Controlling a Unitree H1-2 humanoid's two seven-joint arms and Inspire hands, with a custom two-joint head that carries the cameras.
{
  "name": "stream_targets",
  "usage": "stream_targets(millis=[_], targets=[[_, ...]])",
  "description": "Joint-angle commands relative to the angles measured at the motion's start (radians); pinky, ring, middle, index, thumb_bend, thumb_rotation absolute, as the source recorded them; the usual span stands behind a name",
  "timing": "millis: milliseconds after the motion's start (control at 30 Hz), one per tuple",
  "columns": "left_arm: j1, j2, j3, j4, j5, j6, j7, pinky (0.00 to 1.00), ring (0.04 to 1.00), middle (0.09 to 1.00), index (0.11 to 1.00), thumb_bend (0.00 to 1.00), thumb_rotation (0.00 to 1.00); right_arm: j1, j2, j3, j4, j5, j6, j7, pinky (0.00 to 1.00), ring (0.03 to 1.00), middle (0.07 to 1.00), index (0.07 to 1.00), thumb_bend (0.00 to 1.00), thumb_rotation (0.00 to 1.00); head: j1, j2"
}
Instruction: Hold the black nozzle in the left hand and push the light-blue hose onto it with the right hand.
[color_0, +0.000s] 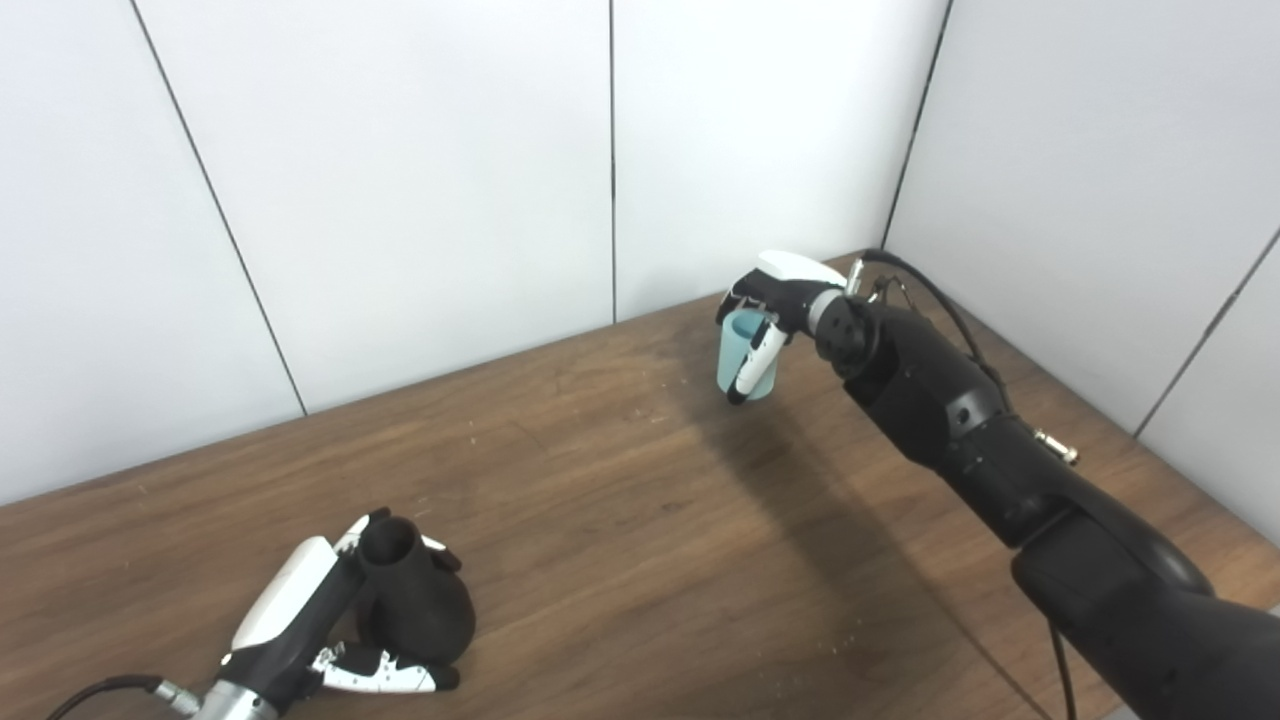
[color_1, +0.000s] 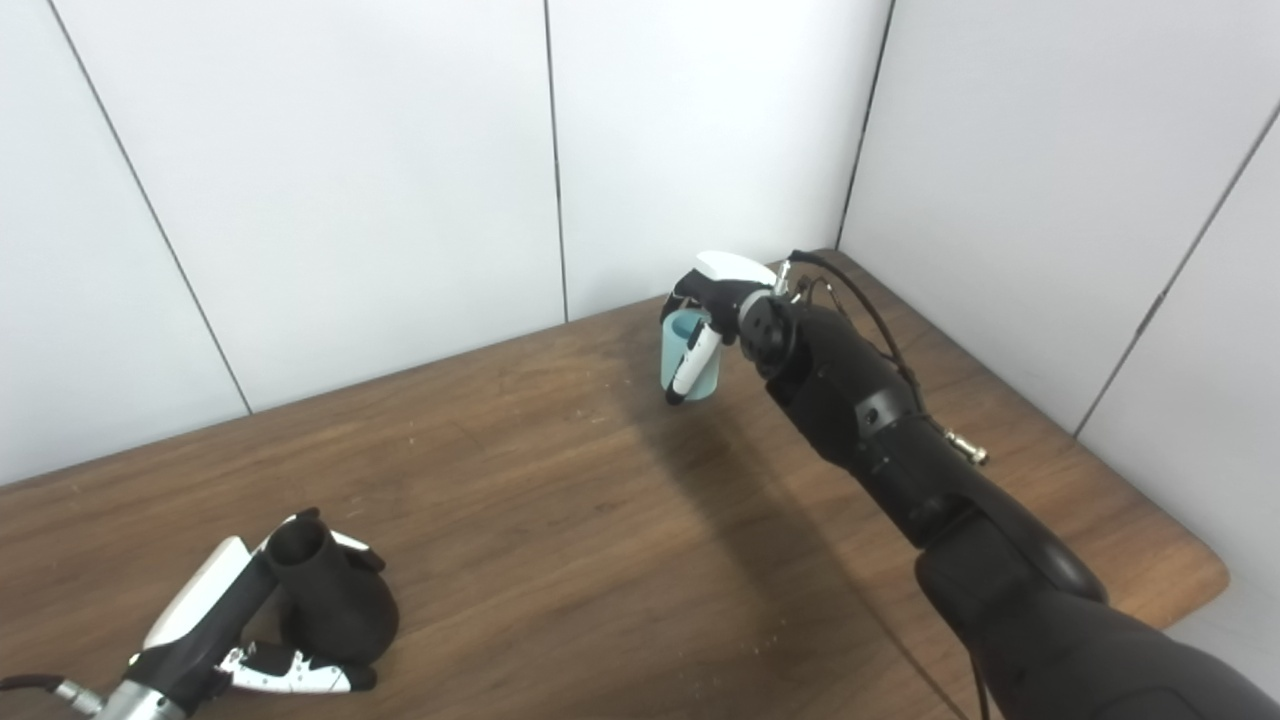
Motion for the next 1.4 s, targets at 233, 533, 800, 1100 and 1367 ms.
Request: stream_targets(millis=[233, 533, 800, 1100, 1367], targets=[[0.069, 0.074, -0.016, 0.047, 0.063, 0.085, -0.088, 1.00, 0.629, 0.474, 0.492, 0.53, 0.00, -0.038, -0.057, 0.017, -0.010, -0.024, -0.035, -0.024, 0.52, 0.606, 0.657, 0.664, 0.76, 0.00, 0.005, 0.009], [0.066, 0.072, -0.012, 0.051, 0.063, 0.086, -0.086, 1.00, 0.629, 0.474, 0.491, 0.53, 0.00, -0.043, -0.049, 0.015, 0.014, -0.023, -0.010, -0.033, 0.50, 0.556, 0.627, 0.609, 0.71, 0.00, 0.004, 0.012], [0.066, 0.071, -0.007, 0.048, 0.059, 0.090, -0.089, 1.00, 0.629, 0.471, 0.492, 0.53, 0.00, -0.042, -0.045, 0.009, 0.013, -0.038, -0.010, -0.077, 0.35, 0.459, 0.516, 0.491, 0.50, 0.00, 0.007, 0.016], [0.065, 0.070, -0.007, 0.049, 0.064, 0.089, -0.087, 1.00, 0.629, 0.469, 0.493, 0.53, 0.00, -0.036, -0.037, 0.003, 0.022, -0.029, -0.045, -0.141, 0.35, 0.461, 0.497, 0.483, 0.50, 0.00, 0.009, 0.017], [0.069, 0.066, -0.009, 0.047, 0.067, 0.090, -0.083, 1.00, 0.631, 0.468, 0.495, 0.53, 0.00, -0.037, -0.037, 0.001, -0.010, -0.023, -0.039, -0.133, 0.35, 0.446, 0.497, 0.482, 0.50, 0.00, 0.024, 0.018]])
